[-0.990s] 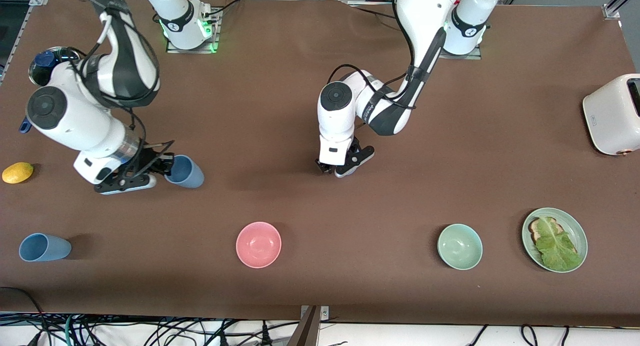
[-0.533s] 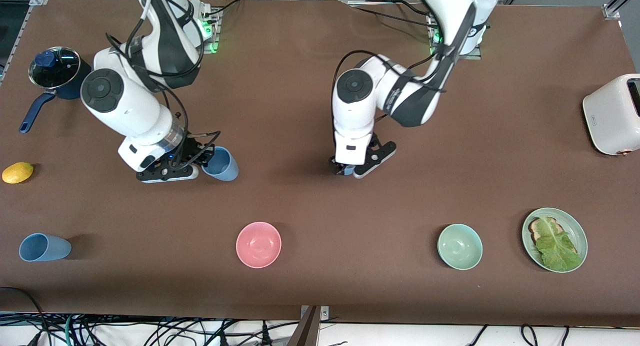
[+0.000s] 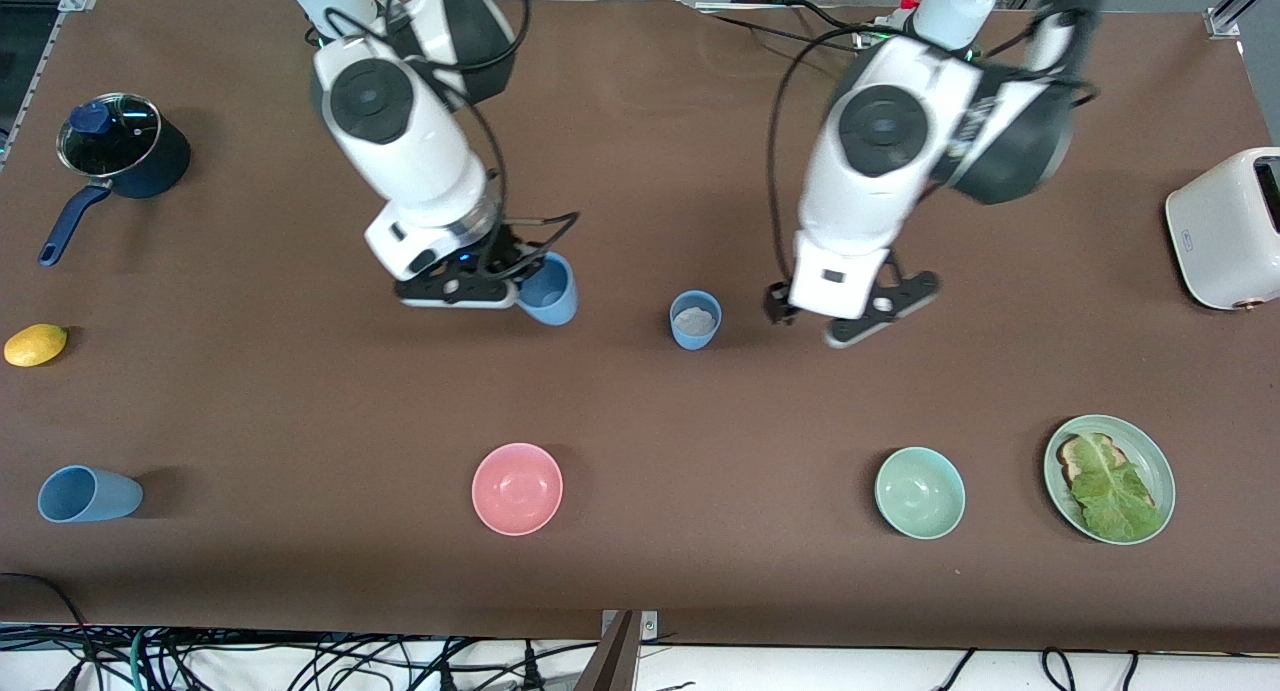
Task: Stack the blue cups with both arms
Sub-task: 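Open the left gripper and withdraw while the right gripper brings its cup over, then lower the held blue cup into the tissue cup with the right gripper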
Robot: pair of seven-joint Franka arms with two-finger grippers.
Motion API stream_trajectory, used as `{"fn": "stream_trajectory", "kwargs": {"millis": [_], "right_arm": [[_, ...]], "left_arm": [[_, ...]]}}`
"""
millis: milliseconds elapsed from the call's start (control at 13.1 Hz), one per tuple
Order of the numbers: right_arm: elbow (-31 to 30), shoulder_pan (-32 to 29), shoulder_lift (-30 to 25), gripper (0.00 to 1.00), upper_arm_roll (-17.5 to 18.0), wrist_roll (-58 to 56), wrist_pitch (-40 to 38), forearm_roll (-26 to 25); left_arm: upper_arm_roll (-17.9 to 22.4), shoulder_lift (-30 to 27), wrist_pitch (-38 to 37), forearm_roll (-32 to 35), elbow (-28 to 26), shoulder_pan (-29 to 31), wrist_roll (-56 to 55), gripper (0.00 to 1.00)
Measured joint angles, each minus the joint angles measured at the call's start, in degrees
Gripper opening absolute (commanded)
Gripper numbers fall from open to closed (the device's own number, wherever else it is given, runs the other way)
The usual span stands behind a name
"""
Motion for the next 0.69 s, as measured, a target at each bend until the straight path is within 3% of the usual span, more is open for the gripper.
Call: {"fn": "stream_trajectory", "kwargs": {"millis": [304, 685], "right_arm": [[10.02, 6.09, 6.4, 0.0, -0.04, 9.25, -1.89, 0.0], [25.12, 10.19, 16.79, 0.0, -0.22, 16.97, -4.0, 0.0]], "left_arm": [[0.0, -5.1, -5.68, -0.5, -0.04, 9.8, 19.09, 0.92], [-0.06, -6.87, -7.4, -0.65, -0.12, 19.24, 37.58, 0.92]]}}
